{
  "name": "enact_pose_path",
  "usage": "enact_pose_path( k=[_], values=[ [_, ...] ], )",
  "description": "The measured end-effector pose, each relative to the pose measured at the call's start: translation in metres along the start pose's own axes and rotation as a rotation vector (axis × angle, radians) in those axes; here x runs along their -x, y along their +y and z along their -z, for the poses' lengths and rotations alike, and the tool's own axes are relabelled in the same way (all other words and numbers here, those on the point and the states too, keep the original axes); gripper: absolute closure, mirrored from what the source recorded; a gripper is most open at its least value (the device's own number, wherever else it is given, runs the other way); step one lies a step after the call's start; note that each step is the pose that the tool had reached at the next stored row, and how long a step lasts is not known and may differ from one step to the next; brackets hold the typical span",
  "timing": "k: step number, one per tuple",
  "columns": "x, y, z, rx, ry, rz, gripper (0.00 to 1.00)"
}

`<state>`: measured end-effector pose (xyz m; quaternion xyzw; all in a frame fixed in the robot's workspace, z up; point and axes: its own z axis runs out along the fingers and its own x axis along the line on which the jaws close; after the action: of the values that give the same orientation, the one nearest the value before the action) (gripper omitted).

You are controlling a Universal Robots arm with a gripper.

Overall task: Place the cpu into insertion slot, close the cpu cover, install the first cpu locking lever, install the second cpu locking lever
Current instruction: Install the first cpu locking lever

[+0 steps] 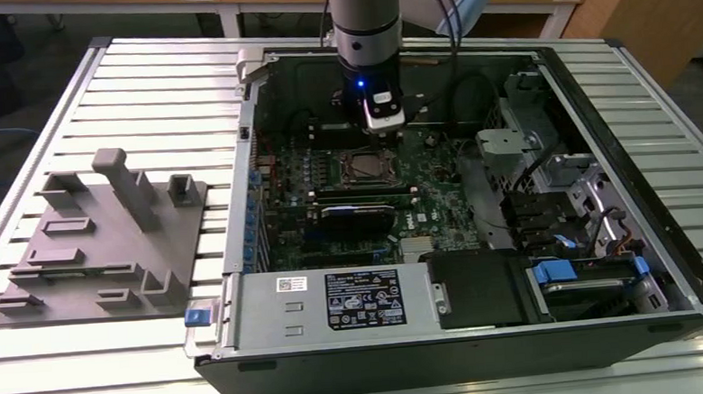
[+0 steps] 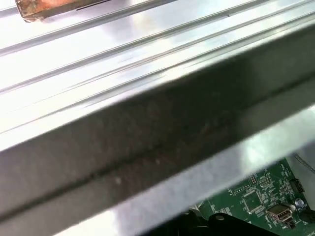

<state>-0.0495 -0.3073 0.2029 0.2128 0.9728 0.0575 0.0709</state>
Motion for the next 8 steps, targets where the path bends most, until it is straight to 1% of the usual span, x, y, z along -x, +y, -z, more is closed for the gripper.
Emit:
enact_pose_path(
  k=[3,6,7,8],
  values=[
    [-0.0011,0.0024,-0.0002,-0.0003,0.0000,0.000,0.89],
    [-0.0014,0.0029,-0.0002,-0.0002,0.0000,0.000,0.89],
    [-0.0015,0.0029,-0.0002,0.0000,-0.0004,0.000,0.89],
    [-0.0019,0.0027,-0.0002,0.0008,-0.0021,0.000,0.89]
  ],
)
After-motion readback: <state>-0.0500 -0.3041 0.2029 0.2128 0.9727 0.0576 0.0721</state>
